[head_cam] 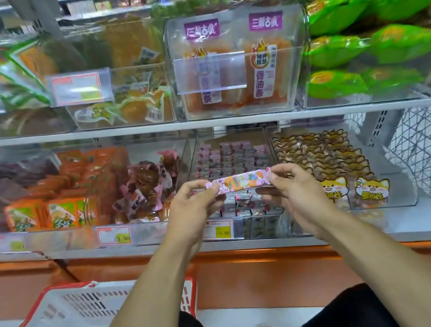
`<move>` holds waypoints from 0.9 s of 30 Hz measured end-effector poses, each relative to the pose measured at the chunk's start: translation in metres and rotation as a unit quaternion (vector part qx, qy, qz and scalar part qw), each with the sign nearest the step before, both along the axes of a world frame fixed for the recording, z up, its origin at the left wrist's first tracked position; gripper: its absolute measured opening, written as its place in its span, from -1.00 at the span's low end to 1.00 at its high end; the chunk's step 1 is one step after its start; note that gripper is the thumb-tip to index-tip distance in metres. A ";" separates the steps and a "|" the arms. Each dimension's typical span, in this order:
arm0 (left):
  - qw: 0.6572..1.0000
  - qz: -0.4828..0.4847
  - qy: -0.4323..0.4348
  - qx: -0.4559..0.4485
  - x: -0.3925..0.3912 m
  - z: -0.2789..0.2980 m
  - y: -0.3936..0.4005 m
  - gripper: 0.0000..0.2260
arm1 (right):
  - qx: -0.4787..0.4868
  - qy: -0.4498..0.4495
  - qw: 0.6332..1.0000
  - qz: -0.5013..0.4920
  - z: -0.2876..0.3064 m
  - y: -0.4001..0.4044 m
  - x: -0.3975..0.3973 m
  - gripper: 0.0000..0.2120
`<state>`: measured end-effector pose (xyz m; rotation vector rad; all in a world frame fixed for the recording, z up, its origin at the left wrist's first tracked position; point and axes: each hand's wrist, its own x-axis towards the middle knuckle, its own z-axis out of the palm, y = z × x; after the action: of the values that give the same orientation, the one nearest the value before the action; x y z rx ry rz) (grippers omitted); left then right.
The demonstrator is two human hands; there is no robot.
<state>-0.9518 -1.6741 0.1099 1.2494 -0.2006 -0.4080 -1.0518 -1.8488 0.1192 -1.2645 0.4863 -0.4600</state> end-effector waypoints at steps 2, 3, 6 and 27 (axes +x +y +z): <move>1.000 0.009 -0.004 0.002 0.002 -0.001 0.001 -0.86 | -0.037 -0.011 0.999 0.032 -0.001 -0.001 0.000 -0.84; 1.000 0.010 -0.004 0.005 0.002 -0.001 0.002 -0.86 | -0.058 -0.015 0.997 0.056 0.000 0.000 -0.001 -0.84; 1.000 0.001 -0.002 0.010 0.003 -0.003 0.003 -0.89 | -0.121 -0.028 0.986 0.107 -0.001 0.003 -0.004 -0.75; 0.995 -0.077 -0.064 0.020 -0.008 0.003 0.010 -0.69 | -0.149 -0.052 0.980 0.119 -0.002 0.000 -0.001 -0.57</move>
<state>-0.9595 -1.6640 0.1128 1.3058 -0.4011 -0.4671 -1.0532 -1.8489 0.1167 -1.5575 0.1771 -0.4039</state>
